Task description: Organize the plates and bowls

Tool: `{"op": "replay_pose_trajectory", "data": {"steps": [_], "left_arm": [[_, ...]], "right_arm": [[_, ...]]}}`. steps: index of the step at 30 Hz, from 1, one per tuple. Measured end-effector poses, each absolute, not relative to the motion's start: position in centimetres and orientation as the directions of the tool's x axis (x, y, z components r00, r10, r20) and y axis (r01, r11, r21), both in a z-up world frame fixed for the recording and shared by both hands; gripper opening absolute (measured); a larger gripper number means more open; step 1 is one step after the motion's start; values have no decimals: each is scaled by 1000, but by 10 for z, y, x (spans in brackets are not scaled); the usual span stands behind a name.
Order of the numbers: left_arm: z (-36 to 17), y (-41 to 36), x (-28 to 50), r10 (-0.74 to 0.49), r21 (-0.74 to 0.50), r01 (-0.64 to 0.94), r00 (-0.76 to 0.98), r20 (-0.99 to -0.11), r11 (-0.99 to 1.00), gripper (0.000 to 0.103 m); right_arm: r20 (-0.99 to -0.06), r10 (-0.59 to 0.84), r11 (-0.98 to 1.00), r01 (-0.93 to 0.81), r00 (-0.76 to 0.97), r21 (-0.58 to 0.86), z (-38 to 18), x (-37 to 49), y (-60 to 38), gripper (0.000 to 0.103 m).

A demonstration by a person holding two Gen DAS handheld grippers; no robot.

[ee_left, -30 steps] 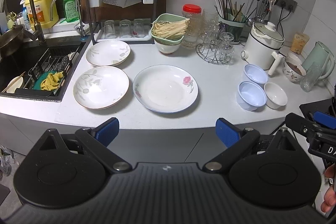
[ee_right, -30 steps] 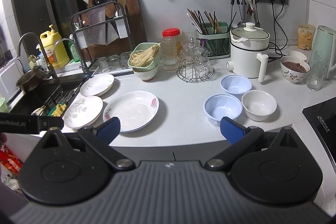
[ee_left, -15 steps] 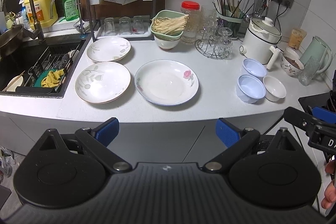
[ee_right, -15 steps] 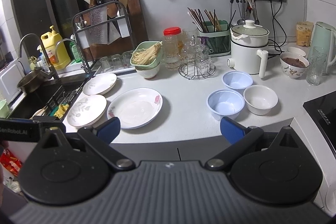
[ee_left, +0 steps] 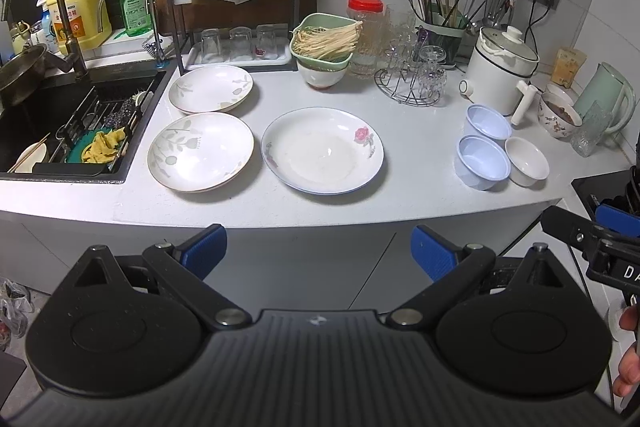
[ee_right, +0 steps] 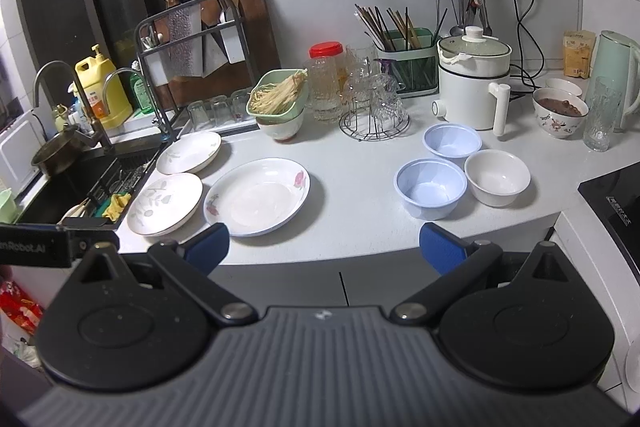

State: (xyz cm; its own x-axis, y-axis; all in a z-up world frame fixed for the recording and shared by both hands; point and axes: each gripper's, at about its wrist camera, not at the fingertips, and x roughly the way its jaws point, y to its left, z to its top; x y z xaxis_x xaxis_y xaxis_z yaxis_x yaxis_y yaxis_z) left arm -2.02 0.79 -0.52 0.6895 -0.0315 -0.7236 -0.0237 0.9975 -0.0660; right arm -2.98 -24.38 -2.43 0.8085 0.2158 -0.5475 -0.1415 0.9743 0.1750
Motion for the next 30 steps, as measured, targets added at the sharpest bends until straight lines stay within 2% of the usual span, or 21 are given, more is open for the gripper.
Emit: {"op": "replay_pose_trajectory", "data": {"steps": [30], "left_arm": [[-11, -3, -5, -53, -105, -37, 668, -742, 994, 100]], "right_arm": [[-552, 275, 960, -195, 787, 201, -30, -27, -255, 103]]}}
